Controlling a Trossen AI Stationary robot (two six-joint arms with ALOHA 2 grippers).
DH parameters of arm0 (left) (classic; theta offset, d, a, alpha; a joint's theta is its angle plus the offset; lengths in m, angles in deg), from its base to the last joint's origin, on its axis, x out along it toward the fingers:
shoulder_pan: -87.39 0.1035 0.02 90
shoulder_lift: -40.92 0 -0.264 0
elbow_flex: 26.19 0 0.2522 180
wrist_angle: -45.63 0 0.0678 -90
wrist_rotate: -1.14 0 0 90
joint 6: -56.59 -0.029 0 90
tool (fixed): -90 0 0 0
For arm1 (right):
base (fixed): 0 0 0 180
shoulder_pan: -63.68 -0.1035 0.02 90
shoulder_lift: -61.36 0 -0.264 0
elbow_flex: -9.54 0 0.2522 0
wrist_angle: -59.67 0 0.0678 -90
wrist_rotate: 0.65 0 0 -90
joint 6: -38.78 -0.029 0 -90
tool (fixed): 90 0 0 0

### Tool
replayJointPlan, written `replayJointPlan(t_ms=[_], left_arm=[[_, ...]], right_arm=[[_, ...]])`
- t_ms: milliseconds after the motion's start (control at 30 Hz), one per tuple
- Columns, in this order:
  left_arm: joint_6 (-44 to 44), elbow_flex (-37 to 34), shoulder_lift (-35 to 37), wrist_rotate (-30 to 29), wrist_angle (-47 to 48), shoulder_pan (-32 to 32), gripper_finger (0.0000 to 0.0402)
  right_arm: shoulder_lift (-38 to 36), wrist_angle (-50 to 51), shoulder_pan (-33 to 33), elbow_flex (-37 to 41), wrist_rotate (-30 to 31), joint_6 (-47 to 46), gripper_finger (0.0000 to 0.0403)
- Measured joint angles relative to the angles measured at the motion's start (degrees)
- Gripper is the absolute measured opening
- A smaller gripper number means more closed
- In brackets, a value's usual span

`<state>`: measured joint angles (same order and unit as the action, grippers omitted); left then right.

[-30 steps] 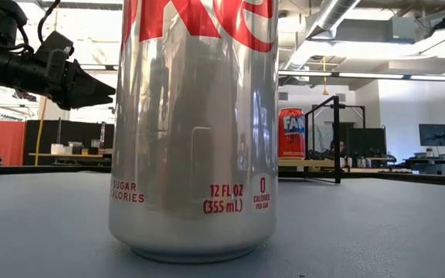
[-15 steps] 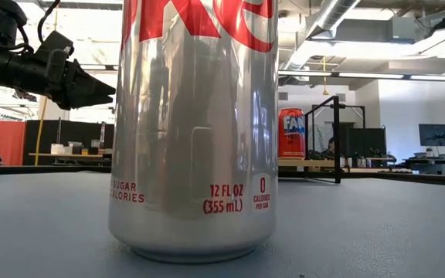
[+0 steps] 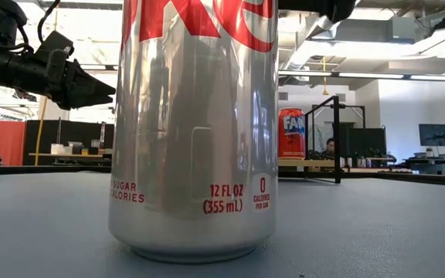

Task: Place canned beverage on shelf
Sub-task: Put the silver soda can onto the shelf aligned with the other silver soda cans

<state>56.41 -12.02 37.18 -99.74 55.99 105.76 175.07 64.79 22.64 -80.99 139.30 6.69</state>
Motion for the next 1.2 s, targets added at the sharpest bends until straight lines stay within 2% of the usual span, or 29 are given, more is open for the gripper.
replayJointPlan(t_ms=[233, 633, 1000, 1200], left_arm=[[-0.01, -0.01, 0.00, 0.00, 0.00, -0.01, 0.0327], [-0.02, -0.01, 0.00, -0.02, -0.01, -0.01, 0.0327], [-0.02, 0.00, 0.00, 0.00, 0.00, -0.02, 0.0327], [0.00, 0.00, 0.00, 0.00, 0.00, 0.00, 0.0327]], right_arm=[[0.16, 0.88, -0.98, 0.03, -1.00, -1.11, 0.0398], [8.28, -7.15, -1.50, 0.13, -0.52, 1.02, 0.0397], [10.21, -7.82, -1.57, 0.13, 1.55, 0.60, 0.0397], [10.21, -7.85, -1.57, 0.13, 2.74, 1.03, 0.0377]])
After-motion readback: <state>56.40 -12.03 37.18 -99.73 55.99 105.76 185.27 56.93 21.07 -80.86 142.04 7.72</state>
